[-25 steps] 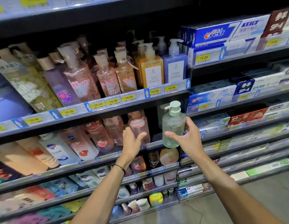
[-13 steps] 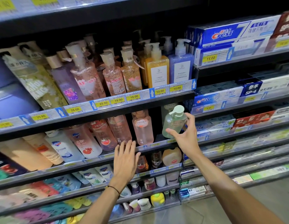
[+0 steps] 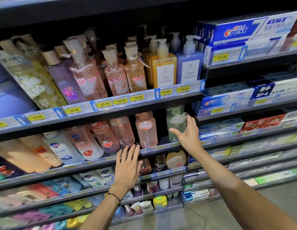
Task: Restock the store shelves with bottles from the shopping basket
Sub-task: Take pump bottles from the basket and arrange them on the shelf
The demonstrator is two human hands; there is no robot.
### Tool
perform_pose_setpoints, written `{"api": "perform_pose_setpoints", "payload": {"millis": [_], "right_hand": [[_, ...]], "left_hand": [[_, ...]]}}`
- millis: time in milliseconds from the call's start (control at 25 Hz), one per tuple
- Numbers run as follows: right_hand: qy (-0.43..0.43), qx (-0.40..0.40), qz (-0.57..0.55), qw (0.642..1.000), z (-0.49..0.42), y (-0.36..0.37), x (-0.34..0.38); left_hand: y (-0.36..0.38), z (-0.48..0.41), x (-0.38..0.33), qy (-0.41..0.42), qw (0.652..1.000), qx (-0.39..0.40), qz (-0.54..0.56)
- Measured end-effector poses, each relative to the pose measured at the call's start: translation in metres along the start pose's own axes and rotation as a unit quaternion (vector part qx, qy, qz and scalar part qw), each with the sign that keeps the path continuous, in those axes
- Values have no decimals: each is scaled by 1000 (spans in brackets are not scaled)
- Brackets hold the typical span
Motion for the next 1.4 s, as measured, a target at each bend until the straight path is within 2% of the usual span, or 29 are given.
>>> {"api": "perform_pose_setpoints", "payload": {"millis": [240, 360, 480, 600, 800, 1040, 1160, 1240, 1400], "right_hand": [[54, -5, 22, 998, 6, 12, -18], [56, -24, 44, 997, 12, 19, -22], [61, -39, 54, 996, 12, 20, -22], [43, -38, 58, 997, 11, 20, -27], [39, -31, 56, 997, 10, 20, -32], [42, -10, 65, 997, 23, 19, -36], [-31, -83, 96, 992, 52, 12, -30], [-108, -94, 93, 985, 73, 16, -14], [-237, 20, 44, 970, 98, 53, 32]], "left_hand": [[-1, 0, -4, -13, 1000, 6, 7], [-16, -9, -19, -72, 989, -40, 122], [-43, -37, -49, -185, 926, -92, 316], [-56, -62, -74, -276, 865, -93, 409], [-51, -69, -80, -303, 862, -143, 380], [-54, -67, -85, -300, 862, -147, 380], [-56, -53, -67, -296, 860, -157, 385], [-59, -41, -43, -304, 859, -184, 368], [-68, -22, 8, -330, 856, -237, 319]]}}
Point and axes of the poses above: each hand's wrist, its own z-axis away from the middle knuckle, its own y-axis out of the palm, x = y × z, the point moved 2 cm from there along -z, towards the middle knuckle, and after that the axes turned 8 degrees about -x, right-handed, at the moved point
